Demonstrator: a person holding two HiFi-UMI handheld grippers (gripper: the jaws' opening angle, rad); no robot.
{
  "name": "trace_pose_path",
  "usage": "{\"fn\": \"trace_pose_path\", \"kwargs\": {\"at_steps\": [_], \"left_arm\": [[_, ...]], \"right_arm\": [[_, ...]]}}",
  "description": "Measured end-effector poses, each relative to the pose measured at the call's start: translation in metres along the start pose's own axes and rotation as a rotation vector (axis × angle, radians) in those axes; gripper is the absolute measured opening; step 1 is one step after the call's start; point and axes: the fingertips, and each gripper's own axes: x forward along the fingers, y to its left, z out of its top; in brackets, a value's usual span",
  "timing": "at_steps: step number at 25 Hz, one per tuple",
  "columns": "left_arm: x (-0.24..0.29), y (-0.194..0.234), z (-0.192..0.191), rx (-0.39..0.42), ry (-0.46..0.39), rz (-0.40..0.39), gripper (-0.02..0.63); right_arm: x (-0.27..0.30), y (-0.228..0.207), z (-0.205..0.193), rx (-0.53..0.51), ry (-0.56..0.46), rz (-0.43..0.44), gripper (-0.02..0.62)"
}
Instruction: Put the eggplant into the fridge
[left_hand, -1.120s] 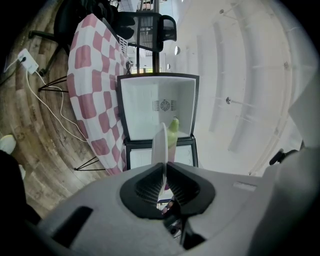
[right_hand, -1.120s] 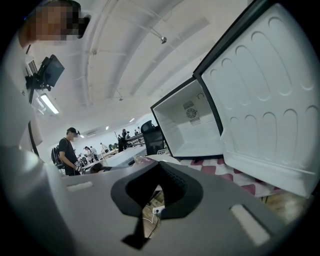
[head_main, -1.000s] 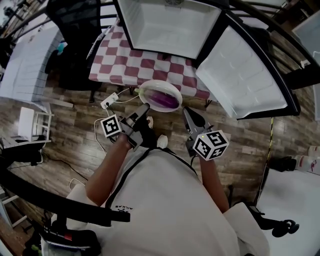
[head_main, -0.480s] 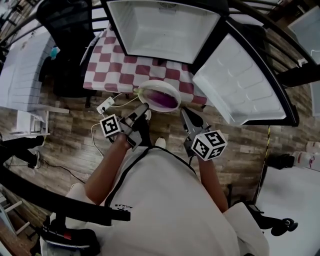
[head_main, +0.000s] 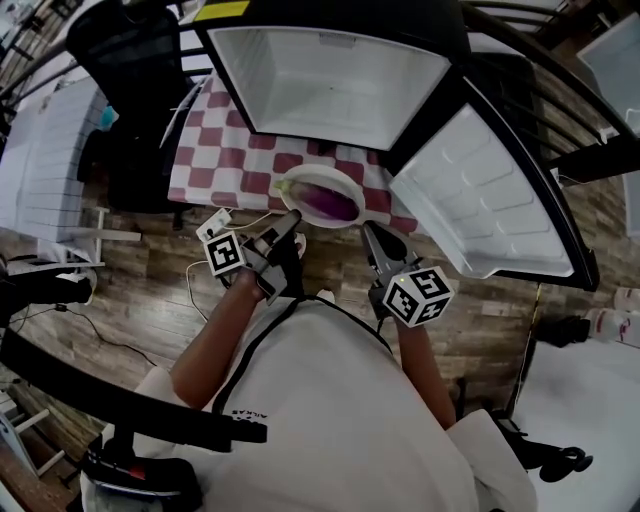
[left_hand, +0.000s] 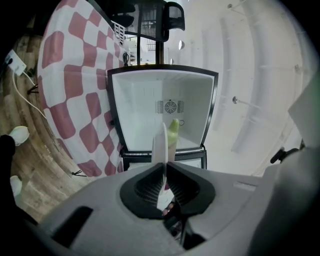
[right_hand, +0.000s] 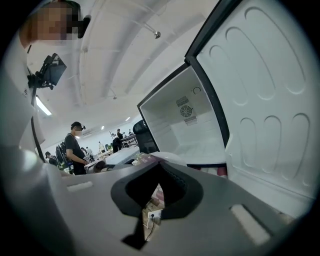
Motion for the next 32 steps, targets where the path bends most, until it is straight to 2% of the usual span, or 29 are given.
{"fn": "trace_pose_path", "kwargs": {"at_steps": [7,14,24,28,32], "left_arm": [[0.027,0.004,0.037,-0.001,0.029,0.003,0.029],[0.061,0.015,0.077,0.002,0.102,0.013,0.029],[0.128,0.044,0.131,-0.004,0.252,0.023,0.031],[0.161,0.052,0.142,-0.011,0.321,0.008,0.031],[0.184,0.056,0.15,-0.023,0.358,-0.007,0.031]], "right_arm": [[0.031,-0.018,0.027,-0.011,-0.013,-0.027,0.006],[0.055,-0.032,0.045,0.005,-0.025,-0.087,0.006],[0.067,-0.061,0.053,0.058,-0.049,-0.249,0.006],[0.07,-0.072,0.054,0.074,-0.066,-0.322,0.006],[0.086,-0.08,0.051,0.104,-0.081,-0.354,0.006]]}}
